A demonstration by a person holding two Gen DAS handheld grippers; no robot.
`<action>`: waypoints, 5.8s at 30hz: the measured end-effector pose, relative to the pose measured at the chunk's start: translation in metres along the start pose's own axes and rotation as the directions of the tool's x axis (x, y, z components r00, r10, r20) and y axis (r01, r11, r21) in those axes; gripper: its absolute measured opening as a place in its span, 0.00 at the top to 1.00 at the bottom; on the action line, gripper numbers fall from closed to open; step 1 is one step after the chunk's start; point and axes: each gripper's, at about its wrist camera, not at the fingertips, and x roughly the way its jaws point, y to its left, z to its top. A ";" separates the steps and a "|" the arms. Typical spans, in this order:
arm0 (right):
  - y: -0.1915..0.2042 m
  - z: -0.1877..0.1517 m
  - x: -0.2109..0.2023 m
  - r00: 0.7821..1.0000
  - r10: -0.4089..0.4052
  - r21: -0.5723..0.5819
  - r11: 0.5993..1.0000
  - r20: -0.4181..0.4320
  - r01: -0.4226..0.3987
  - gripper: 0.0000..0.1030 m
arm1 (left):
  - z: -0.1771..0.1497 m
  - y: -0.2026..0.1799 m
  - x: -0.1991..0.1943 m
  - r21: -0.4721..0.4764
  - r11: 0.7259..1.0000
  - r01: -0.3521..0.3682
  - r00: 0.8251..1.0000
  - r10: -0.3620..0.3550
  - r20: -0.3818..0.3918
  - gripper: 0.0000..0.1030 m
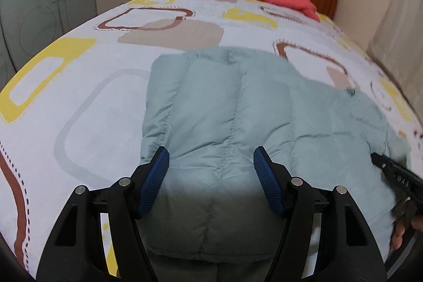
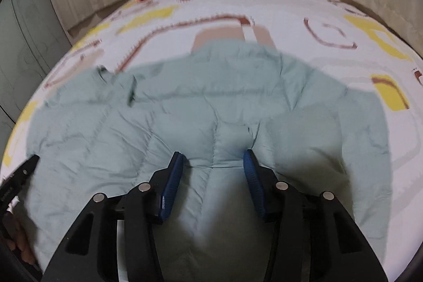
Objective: Fold large clothes
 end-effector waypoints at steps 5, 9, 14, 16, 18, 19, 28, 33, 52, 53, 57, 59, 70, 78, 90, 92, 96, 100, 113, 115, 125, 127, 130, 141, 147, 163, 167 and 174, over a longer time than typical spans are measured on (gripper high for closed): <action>0.000 0.000 -0.011 1.000 -0.011 0.015 1.000 0.018 0.010 0.55 | -0.002 0.003 -0.011 -0.020 1.000 -0.020 1.000 0.020 -0.007 0.37; 0.018 0.005 -0.033 0.996 0.025 -0.018 1.000 0.091 -0.024 0.53 | 0.007 -0.002 -0.045 -0.068 0.997 0.021 0.996 -0.014 0.094 0.37; 0.054 0.005 -0.013 0.996 0.078 -0.085 0.994 0.048 -0.074 0.53 | 0.017 -0.026 -0.024 -0.038 0.997 0.068 0.996 -0.065 0.065 0.37; 0.060 0.000 0.003 0.998 0.063 -0.098 0.993 0.013 -0.062 0.53 | 0.012 -0.029 0.002 -0.049 0.996 0.074 0.997 -0.075 -0.019 0.37; 0.061 -0.007 0.016 0.999 0.046 -0.109 0.993 -0.010 -0.047 0.52 | 0.006 -0.036 0.017 -0.004 0.999 0.053 0.998 -0.053 -0.036 0.37; 0.062 -0.006 0.015 0.999 0.045 -0.112 0.993 -0.005 -0.045 0.52 | 0.005 -0.039 0.017 0.016 0.999 0.041 0.999 -0.040 -0.026 0.37; 0.021 -0.016 -0.042 0.997 0.003 -0.047 0.999 0.076 0.001 0.52 | -0.003 -0.007 -0.029 -0.095 0.994 0.056 0.998 -0.054 0.025 0.39; -0.017 -0.039 -0.032 0.999 -0.024 0.035 0.999 0.020 0.024 0.52 | -0.014 0.004 -0.015 -0.103 0.994 0.024 0.999 -0.026 -0.019 0.39; -0.016 -0.041 -0.029 0.998 -0.030 0.020 0.999 0.053 0.029 0.44 | -0.019 -0.005 -0.010 -0.031 0.999 -0.031 0.999 0.031 -0.011 0.39; -0.016 -0.042 -0.033 0.998 -0.026 0.025 0.999 0.058 0.024 0.39 | -0.018 -0.004 -0.013 -0.036 0.999 -0.024 1.000 0.023 -0.015 0.38; -0.021 -0.048 -0.053 0.996 -0.044 0.048 0.998 0.084 0.040 0.29 | -0.022 0.002 -0.029 -0.059 0.998 -0.014 1.000 0.014 -0.012 0.32; -0.025 -0.051 -0.059 0.996 -0.049 0.058 0.997 0.079 0.044 0.29 | -0.025 0.004 -0.037 -0.065 0.998 -0.020 1.000 0.020 -0.012 0.32; -0.064 -0.095 -0.113 0.997 -0.063 0.131 0.990 0.049 0.056 0.29 | -0.072 0.041 -0.089 -0.127 0.992 -0.030 0.998 0.024 -0.052 0.31; -0.099 -0.152 -0.152 0.998 -0.066 0.176 0.982 0.018 0.062 0.29 | -0.131 0.077 -0.129 -0.243 0.970 0.020 0.992 -0.049 -0.113 0.32; -0.144 -0.236 -0.197 1.000 0.026 0.352 0.936 -0.008 -0.022 0.29 | -0.199 0.106 -0.182 -0.448 0.884 0.134 0.974 -0.201 -0.104 0.32; -0.145 -0.246 -0.204 0.998 0.059 0.384 0.922 0.000 -0.055 0.29 | -0.207 0.108 -0.189 -0.480 0.864 0.152 0.970 -0.223 -0.093 0.32; -0.150 -0.271 -0.216 0.990 0.142 0.455 0.880 0.023 -0.136 0.29 | -0.226 0.114 -0.202 -0.567 0.801 0.195 0.954 -0.288 -0.079 0.32; -0.148 -0.288 -0.225 0.977 0.203 0.494 0.845 0.059 -0.206 0.29 | -0.241 0.119 -0.210 -0.649 0.721 0.242 0.931 -0.361 -0.055 0.32; -0.145 -0.299 -0.219 0.929 0.320 0.569 0.736 0.184 -0.366 0.29 | -0.246 0.106 -0.205 -0.674 0.664 0.324 0.912 -0.409 0.035 0.32; -0.144 -0.297 -0.218 0.931 0.313 0.567 0.740 0.188 -0.363 0.29 | -0.244 0.102 -0.201 -0.654 0.683 0.325 0.914 -0.404 0.033 0.34; -0.140 -0.287 -0.208 0.932 0.319 0.560 0.747 0.173 -0.359 0.73 | -0.239 0.103 -0.191 -0.635 0.705 0.316 0.920 -0.390 0.025 0.87; -0.140 -0.285 -0.209 0.931 0.316 0.555 0.749 0.182 -0.363 0.78 | -0.236 0.103 -0.191 -0.624 0.711 0.324 0.920 -0.390 0.033 0.90; -0.138 -0.279 -0.214 0.926 0.316 0.541 0.753 0.205 -0.376 0.82 | -0.227 0.101 -0.197 -0.604 0.716 0.350 0.917 -0.395 0.064 0.93; -0.123 -0.216 -0.225 0.896 0.329 0.444 0.783 0.298 -0.436 0.86 | -0.144 0.079 -0.199 -0.510 0.745 0.431 0.900 -0.398 0.179 0.95; -0.118 -0.157 -0.213 0.887 0.312 0.406 0.802 0.339 -0.438 0.86 | -0.087 0.065 -0.174 -0.473 0.774 0.421 0.907 -0.369 0.204 0.95; -0.116 -0.011 -0.081 0.919 0.303 0.443 0.808 0.251 -0.388 0.86 | 0.051 0.028 -0.038 -0.402 0.878 0.258 0.965 -0.217 0.144 0.95; -0.113 0.007 -0.051 0.935 0.283 0.433 0.831 0.212 -0.350 0.86 | 0.062 0.021 -0.007 -0.366 0.907 0.208 0.977 -0.176 0.120 0.95; -0.110 0.025 -0.020 0.950 0.257 0.426 0.850 0.176 -0.309 0.84 | 0.076 0.011 0.029 -0.300 0.944 0.136 0.989 -0.113 0.092 0.95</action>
